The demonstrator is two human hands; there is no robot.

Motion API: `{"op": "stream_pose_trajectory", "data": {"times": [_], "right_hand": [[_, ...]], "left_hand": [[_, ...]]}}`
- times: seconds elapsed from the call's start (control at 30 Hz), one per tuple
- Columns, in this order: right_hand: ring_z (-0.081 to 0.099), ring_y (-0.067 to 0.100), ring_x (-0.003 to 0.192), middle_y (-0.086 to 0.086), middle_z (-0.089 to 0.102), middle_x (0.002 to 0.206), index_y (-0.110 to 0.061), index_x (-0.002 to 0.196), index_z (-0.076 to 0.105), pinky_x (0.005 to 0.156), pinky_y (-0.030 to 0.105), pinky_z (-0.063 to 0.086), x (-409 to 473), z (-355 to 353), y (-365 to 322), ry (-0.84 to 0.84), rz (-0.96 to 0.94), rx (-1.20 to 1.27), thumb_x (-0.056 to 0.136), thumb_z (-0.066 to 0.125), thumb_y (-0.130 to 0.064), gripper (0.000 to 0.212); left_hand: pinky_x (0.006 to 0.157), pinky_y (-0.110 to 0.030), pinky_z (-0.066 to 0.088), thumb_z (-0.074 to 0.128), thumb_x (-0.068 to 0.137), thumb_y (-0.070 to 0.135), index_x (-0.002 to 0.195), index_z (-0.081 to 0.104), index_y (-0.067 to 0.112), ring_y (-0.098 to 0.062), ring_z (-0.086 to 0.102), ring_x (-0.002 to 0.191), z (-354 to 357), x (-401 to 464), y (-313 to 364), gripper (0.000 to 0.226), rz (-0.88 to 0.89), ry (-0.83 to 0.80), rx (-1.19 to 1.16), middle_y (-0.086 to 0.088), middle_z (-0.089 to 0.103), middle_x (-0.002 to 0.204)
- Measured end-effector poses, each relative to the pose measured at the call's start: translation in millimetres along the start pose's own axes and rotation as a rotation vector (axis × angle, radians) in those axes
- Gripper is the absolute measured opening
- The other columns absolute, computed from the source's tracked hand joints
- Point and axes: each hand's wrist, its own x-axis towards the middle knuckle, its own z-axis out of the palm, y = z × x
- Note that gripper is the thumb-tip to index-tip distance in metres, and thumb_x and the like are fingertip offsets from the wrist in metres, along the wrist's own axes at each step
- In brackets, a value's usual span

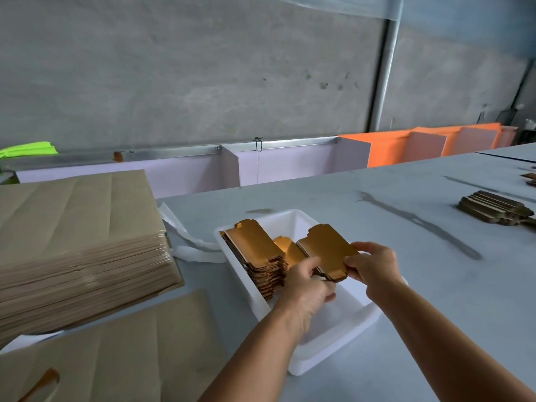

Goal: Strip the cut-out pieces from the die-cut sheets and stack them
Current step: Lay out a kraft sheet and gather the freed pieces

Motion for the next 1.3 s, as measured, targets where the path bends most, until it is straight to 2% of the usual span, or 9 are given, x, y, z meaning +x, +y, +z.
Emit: {"op": "stream_pose_trajectory", "data": {"times": [0.07,0.17,0.33,0.4,0.53,0.7,0.9,1.07,1.3], "right_hand": [[0.065,0.022,0.063,0.011,0.063,0.078,-0.011,0.104,0.062,0.056,0.023,0.053,-1,-1,0,-0.036,0.006,-0.008,0.079,0.064,0.011,0.033],[0.065,0.019,0.058,0.01,0.064,0.076,-0.014,0.1,0.062,0.047,0.017,0.051,-3,-2,-1,-0.054,0.01,-0.013,0.079,0.065,0.01,0.032],[0.066,0.022,0.064,0.012,0.064,0.082,-0.011,0.11,0.062,0.061,0.025,0.055,-1,0,3,-0.072,0.007,-0.032,0.081,0.063,0.009,0.035],[0.065,0.019,0.063,0.01,0.063,0.079,-0.01,0.112,0.063,0.056,0.021,0.053,1,0,4,-0.071,0.012,-0.038,0.082,0.06,0.009,0.035],[0.063,0.017,0.062,0.003,0.058,0.076,-0.011,0.114,0.064,0.058,0.024,0.053,8,1,5,-0.037,0.029,-0.052,0.083,0.058,0.011,0.038],[0.066,0.025,0.072,0.012,0.061,0.088,-0.008,0.113,0.064,0.071,0.035,0.058,23,14,0,-0.012,-0.012,-0.085,0.082,0.055,0.014,0.039],[0.065,0.029,0.07,0.009,0.058,0.074,-0.011,0.109,0.065,0.072,0.041,0.059,40,43,-2,0.003,-0.047,-0.179,0.08,0.049,0.013,0.04],[0.067,0.033,0.085,0.016,0.066,0.098,-0.012,0.109,0.066,0.079,0.042,0.057,50,64,0,-0.004,-0.078,-0.25,0.082,0.045,0.011,0.04],[0.065,0.033,0.095,0.017,0.065,0.109,-0.008,0.113,0.065,0.085,0.042,0.055,59,73,13,-0.074,-0.095,-0.356,0.083,0.046,0.011,0.041]], "left_hand": [[0.075,-0.025,0.056,0.059,0.086,-0.007,0.13,0.051,0.014,-0.017,0.061,0.102,-3,2,2,0.049,-0.045,0.009,-0.066,-0.002,0.058,0.115],[0.08,-0.031,0.057,0.059,0.088,-0.006,0.133,0.049,0.008,-0.02,0.061,0.105,-3,0,5,0.049,-0.075,0.035,-0.097,-0.009,0.053,0.128],[0.074,-0.027,0.057,0.056,0.089,-0.006,0.132,0.051,0.008,-0.017,0.06,0.104,-2,0,5,0.046,-0.065,0.04,-0.095,-0.001,0.054,0.121],[0.074,-0.027,0.058,0.055,0.089,-0.006,0.132,0.052,0.009,-0.018,0.06,0.106,-2,0,4,0.045,-0.064,0.027,-0.089,0.002,0.055,0.116],[0.08,-0.032,0.058,0.056,0.09,-0.004,0.137,0.046,0.013,-0.022,0.057,0.114,-1,0,3,0.051,-0.083,-0.036,-0.035,-0.001,0.05,0.132],[0.083,-0.033,0.057,0.053,0.093,-0.001,0.11,0.054,0.033,-0.021,0.053,0.118,0,-3,5,0.038,-0.051,-0.087,-0.015,0.008,0.048,0.131],[0.08,-0.03,0.057,0.056,0.092,0.001,0.124,0.053,0.029,-0.013,0.055,0.106,-1,-2,5,0.043,-0.052,-0.03,-0.044,0.007,0.048,0.125],[0.08,-0.029,0.057,0.056,0.091,0.0,0.134,0.047,0.024,-0.008,0.054,0.095,-2,0,4,0.05,-0.063,0.011,-0.021,0.009,0.047,0.121],[0.083,-0.03,0.056,0.055,0.092,0.002,0.129,0.052,0.019,-0.007,0.054,0.085,-2,1,5,0.041,-0.1,0.097,0.044,0.007,0.053,0.119]]}}
